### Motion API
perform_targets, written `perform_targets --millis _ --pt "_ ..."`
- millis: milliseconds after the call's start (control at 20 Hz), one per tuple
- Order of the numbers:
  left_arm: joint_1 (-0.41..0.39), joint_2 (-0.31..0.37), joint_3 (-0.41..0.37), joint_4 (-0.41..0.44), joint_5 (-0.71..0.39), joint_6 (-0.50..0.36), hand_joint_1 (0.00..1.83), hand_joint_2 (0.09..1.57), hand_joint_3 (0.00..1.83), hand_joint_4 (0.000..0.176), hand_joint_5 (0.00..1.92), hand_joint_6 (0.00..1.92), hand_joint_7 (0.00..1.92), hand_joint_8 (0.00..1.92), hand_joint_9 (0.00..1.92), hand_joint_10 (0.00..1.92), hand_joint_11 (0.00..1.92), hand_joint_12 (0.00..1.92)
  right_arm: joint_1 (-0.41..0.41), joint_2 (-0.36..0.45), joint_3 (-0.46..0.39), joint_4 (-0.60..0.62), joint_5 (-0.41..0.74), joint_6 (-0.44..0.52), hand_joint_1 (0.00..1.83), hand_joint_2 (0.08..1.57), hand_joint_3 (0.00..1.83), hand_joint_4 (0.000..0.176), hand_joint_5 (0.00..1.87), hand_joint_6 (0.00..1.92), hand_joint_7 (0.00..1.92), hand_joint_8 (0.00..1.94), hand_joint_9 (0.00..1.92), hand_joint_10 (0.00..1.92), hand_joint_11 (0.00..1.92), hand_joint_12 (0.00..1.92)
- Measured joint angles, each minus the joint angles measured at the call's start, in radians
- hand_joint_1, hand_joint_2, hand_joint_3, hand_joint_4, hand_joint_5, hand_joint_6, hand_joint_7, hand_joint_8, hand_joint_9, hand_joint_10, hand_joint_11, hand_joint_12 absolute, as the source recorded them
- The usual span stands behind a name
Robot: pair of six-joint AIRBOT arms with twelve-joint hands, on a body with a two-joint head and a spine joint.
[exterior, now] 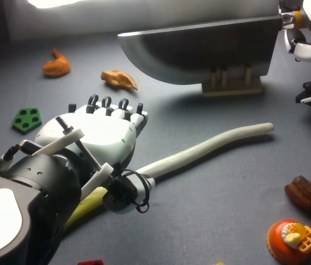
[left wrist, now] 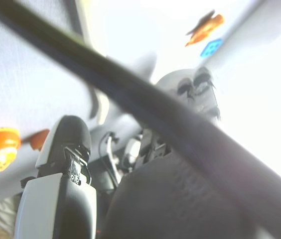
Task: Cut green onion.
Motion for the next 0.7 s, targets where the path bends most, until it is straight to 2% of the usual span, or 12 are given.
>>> perform_targets --millis 50,100,200,250,300,350,400,450,500,550,600,700 --pt "0.000 0.000 0.000 0.003 0.000 0.000 0.50 1.32 0.00 0.000 0.05 0.00 0.01 0.00 0.00 0.00 0.00 0.00 0.000 0.000 0.000 0.000 -0.002 0.000 1.14 1.13 0.33 0.000 0.65 1.43 0.73 1.64 0.61 1.92 0.61 1.92" --pt "0.000 0.000 0.000 0.003 0.001 0.000 0.50 1.33 0.00 0.000 0.04 0.00 0.00 0.00 0.00 0.00 0.00 0.00 0.000 0.000 0.000 -0.002 -0.004 0.000 1.12 1.23 0.15 0.000 0.61 1.46 0.72 1.61 0.54 1.86 0.54 1.92" --pt "0.000 0.000 -0.002 0.003 0.002 0.000 0.50 1.32 0.00 0.000 0.04 0.01 0.00 0.00 0.00 0.00 0.00 0.00 0.000 0.006 0.000 -0.027 -0.017 0.014 1.09 1.32 0.02 0.000 0.58 1.49 0.64 1.66 0.41 1.76 0.44 1.92" --pt "0.000 0.000 -0.004 0.003 0.000 0.000 0.50 1.32 0.00 0.000 0.04 0.00 0.00 0.00 0.00 0.00 0.00 0.00 0.000 0.014 0.000 -0.044 -0.025 0.037 1.11 1.22 0.00 0.000 0.40 1.21 0.37 1.44 0.31 1.69 0.34 1.92" --pt "0.000 0.004 -0.011 0.004 0.001 0.000 0.49 1.33 0.00 0.000 0.03 0.00 0.00 0.00 0.00 0.00 0.00 0.00 -0.001 0.024 0.000 -0.066 -0.034 0.059 1.12 1.17 0.00 0.000 0.35 1.04 0.31 1.29 0.26 1.62 0.24 1.92" --pt "0.000 0.005 -0.015 0.004 0.000 0.000 0.50 1.33 0.00 0.000 0.03 0.00 0.00 0.00 0.00 0.00 0.00 0.00 -0.001 0.032 0.000 -0.080 -0.042 0.077 1.06 1.16 0.00 0.000 0.27 0.82 0.29 1.01 0.19 1.44 0.05 1.91" --pt "0.000 0.005 -0.016 0.003 -0.001 0.000 0.53 1.32 0.00 0.000 0.03 0.00 0.00 0.00 0.00 0.00 0.00 0.00 -0.001 0.040 0.000 -0.087 -0.053 0.088 0.98 1.14 0.00 0.000 0.21 0.60 0.29 0.65 0.16 1.16 0.01 1.74" --pt "-0.003 0.005 -0.016 0.003 0.000 0.000 0.54 1.32 0.00 0.000 0.03 0.00 0.00 0.00 0.00 0.00 0.00 0.00 -0.001 0.045 0.000 -0.091 -0.061 0.095 0.96 1.11 0.00 0.000 0.21 0.42 0.34 0.38 0.17 0.96 0.00 1.61" --pt "-0.012 0.006 -0.019 -0.003 0.002 0.000 0.50 1.32 0.00 0.000 0.03 0.00 0.00 0.00 0.00 0.00 0.00 0.00 -0.001 0.051 0.000 -0.092 -0.076 0.100 0.93 1.00 0.00 0.030 0.07 0.12 0.21 0.05 0.08 0.48 0.00 1.01" --pt "-0.017 0.011 -0.021 0.000 0.000 0.001 0.50 1.32 0.00 0.000 0.03 0.00 0.00 0.00 0.00 0.00 0.00 0.00 -0.001 0.054 0.000 -0.098 -0.088 0.100 0.93 1.00 0.00 0.030 0.07 0.12 0.21 0.05 0.08 0.48 0.00 1.01" --pt "-0.020 0.011 -0.022 0.004 0.000 0.001 0.50 1.32 0.00 0.000 0.03 0.00 0.00 0.00 0.00 0.00 0.00 0.00 -0.001 0.057 -0.001 -0.108 -0.100 0.099 0.92 0.98 0.00 0.043 0.01 0.02 0.14 0.01 0.07 0.31 0.00 0.73" --pt "-0.019 0.012 -0.022 0.002 0.003 0.001 0.49 1.33 0.00 0.000 0.02 0.00 0.00 0.00 0.00 0.00 0.00 0.00 -0.001 0.085 -0.033 -0.132 -0.121 0.099 0.86 0.93 0.00 0.058 0.00 0.00 0.01 0.00 0.01 0.03 0.00 0.17"
